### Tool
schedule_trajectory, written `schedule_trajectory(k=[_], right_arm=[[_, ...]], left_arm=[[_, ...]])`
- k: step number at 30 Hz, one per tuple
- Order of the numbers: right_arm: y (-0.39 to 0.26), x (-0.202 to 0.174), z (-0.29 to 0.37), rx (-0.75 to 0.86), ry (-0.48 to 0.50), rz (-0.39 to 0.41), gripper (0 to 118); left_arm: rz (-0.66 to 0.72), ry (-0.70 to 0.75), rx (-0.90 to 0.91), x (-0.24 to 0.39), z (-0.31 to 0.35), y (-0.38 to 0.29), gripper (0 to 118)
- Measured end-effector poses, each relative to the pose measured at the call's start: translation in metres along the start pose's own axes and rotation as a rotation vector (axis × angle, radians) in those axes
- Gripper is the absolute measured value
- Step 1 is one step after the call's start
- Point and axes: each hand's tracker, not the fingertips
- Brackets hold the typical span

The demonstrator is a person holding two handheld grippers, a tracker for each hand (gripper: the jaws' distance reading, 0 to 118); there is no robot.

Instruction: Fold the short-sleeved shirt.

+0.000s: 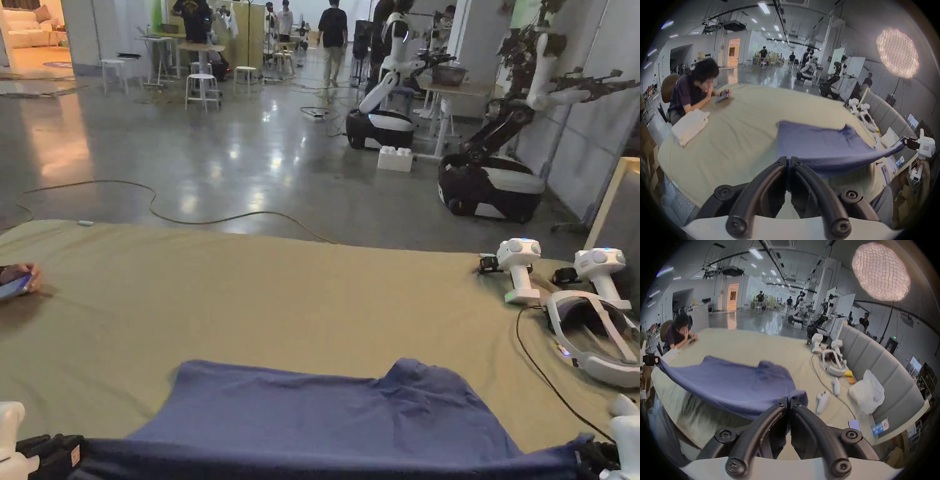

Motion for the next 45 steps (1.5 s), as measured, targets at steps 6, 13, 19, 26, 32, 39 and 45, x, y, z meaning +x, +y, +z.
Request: schedule_trajectory(k=[6,13,19,26,32,39,45], right_arm=[[-0.072,-0.01,-0.021,-0.206,0.03,-0.001,3],[-0.131,-0.018,-0.066,-0.421,0.058,0.053,3],[-0.141,-0.026,-0.086,-0.508,0.054,0.045,18],[-0.089,-0.036,-0.068,-0.229,-0.031,-0.076,72],[-0.027,-0.074,-0.057,0.133,0.004,-0.147,72],[0.018,-0.121,-0.023,0.488,-0.036,-0.125,59],[0.027,-0.136,-0.01,0.572,-0.096,-0.16,0]], left_arm=[[-0.005,0.018,-0.208,-0.006,-0.027,-0.063,5],[-0.032,0.031,-0.379,-0.014,-0.07,-0.098,5],[-0.027,0.074,-0.46,-0.01,-0.092,-0.112,12],[-0.099,0.085,-0.182,0.019,-0.071,-0.086,49],[-0.046,0.031,0.084,0.053,-0.063,-0.037,49],[-0.075,-0.014,0.366,0.102,-0.036,0.006,23],[-0.174,0.026,0.481,0.124,-0.024,0.013,0]])
